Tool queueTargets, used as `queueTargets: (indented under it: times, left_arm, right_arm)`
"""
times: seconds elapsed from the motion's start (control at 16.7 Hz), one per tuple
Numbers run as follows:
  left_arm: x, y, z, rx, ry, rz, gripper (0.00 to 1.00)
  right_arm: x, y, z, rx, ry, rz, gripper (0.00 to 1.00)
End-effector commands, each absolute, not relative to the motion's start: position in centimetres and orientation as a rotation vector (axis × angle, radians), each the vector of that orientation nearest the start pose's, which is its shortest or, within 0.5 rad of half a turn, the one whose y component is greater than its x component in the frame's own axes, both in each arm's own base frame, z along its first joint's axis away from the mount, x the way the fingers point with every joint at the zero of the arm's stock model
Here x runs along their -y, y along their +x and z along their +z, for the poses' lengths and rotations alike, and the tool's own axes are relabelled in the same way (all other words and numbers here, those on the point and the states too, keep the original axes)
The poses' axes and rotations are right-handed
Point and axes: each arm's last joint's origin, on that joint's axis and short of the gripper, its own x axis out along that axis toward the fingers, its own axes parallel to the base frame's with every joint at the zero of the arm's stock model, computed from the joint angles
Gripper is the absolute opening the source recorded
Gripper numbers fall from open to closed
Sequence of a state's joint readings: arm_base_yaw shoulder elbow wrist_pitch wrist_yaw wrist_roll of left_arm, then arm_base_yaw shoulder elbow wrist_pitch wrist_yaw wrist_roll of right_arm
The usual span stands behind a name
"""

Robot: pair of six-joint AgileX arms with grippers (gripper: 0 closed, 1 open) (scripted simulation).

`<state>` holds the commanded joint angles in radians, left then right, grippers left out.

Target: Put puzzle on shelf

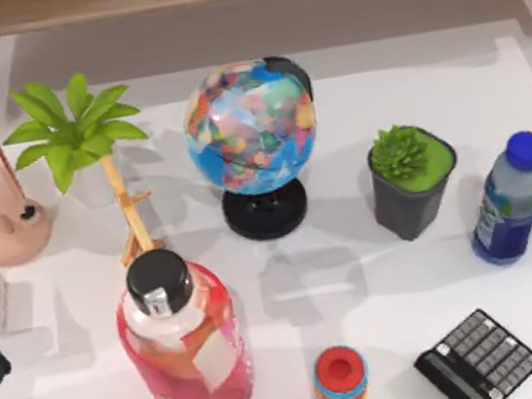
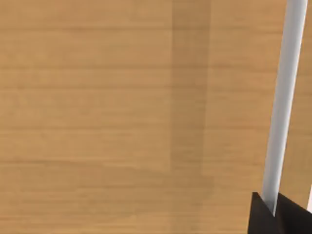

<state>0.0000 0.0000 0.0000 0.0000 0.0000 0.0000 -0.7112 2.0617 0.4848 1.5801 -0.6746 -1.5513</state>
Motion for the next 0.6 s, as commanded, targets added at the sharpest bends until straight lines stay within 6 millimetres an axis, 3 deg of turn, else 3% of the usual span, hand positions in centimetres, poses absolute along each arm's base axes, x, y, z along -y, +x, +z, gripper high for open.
queueTargets:
  times: [0.6]
  left_arm:
    - [0.12, 10.57, 16.0, 0.0, 0.0, 0.0, 1.0]
  right_arm:
    - [17.94, 24.07, 8.65, -0.015, -1.564, -0.005, 0.83]
